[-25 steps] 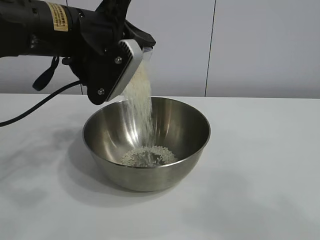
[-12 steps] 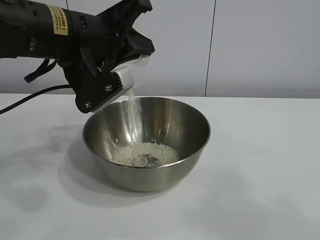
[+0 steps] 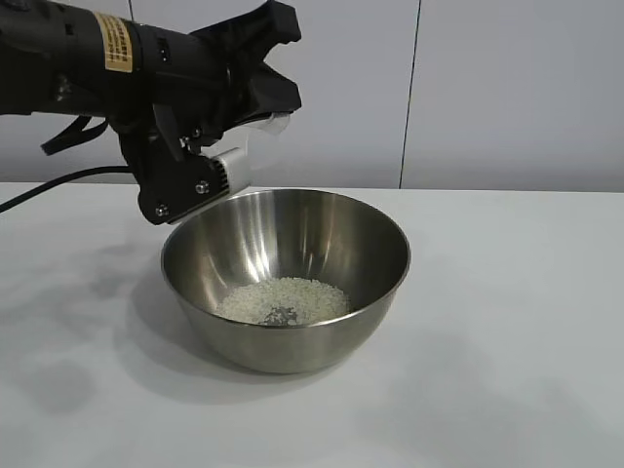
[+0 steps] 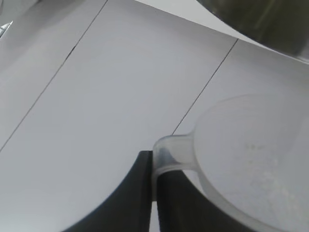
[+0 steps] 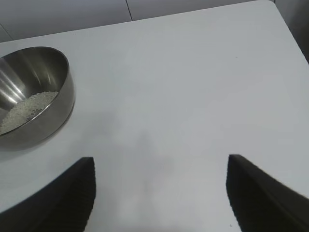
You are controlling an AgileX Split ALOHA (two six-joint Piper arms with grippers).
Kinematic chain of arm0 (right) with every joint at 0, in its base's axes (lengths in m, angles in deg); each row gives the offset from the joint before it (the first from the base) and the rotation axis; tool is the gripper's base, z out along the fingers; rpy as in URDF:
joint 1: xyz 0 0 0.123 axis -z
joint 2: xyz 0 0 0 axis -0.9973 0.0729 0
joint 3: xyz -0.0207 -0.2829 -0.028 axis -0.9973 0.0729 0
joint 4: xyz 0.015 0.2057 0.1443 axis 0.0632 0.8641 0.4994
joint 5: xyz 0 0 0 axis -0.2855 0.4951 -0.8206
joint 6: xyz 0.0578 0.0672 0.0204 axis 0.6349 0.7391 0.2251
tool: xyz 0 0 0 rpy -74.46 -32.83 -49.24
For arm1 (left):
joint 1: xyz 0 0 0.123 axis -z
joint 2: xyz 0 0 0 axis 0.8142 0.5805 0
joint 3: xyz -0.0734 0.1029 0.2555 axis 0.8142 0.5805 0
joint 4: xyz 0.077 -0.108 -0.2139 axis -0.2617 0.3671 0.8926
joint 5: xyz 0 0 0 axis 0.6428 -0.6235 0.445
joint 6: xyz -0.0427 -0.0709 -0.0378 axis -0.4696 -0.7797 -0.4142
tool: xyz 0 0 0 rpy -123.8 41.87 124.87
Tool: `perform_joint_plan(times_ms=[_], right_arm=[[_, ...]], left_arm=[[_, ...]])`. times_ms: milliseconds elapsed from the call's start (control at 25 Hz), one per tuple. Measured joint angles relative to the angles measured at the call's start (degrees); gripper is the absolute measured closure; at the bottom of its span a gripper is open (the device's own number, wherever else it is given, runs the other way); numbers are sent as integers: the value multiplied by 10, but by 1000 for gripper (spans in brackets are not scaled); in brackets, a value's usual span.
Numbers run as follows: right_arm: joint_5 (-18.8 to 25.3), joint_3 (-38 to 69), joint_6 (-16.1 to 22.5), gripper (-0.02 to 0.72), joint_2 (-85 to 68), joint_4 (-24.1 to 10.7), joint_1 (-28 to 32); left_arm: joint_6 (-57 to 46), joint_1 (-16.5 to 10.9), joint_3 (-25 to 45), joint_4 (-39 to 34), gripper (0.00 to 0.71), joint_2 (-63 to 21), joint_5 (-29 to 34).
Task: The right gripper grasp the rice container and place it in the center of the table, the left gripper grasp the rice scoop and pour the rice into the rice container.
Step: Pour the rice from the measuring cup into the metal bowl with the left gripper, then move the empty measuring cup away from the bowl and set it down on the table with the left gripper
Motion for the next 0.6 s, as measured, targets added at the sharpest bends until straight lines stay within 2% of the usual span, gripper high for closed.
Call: perform_joint_plan(times_ms=[160, 600], right_arm=[[0, 0, 0, 188, 0, 0, 0], [0, 0, 0, 188, 0, 0, 0]], left_arm=[[-53, 0, 8, 0, 698, 0, 23], [-62, 0, 9, -1, 698, 0, 24]])
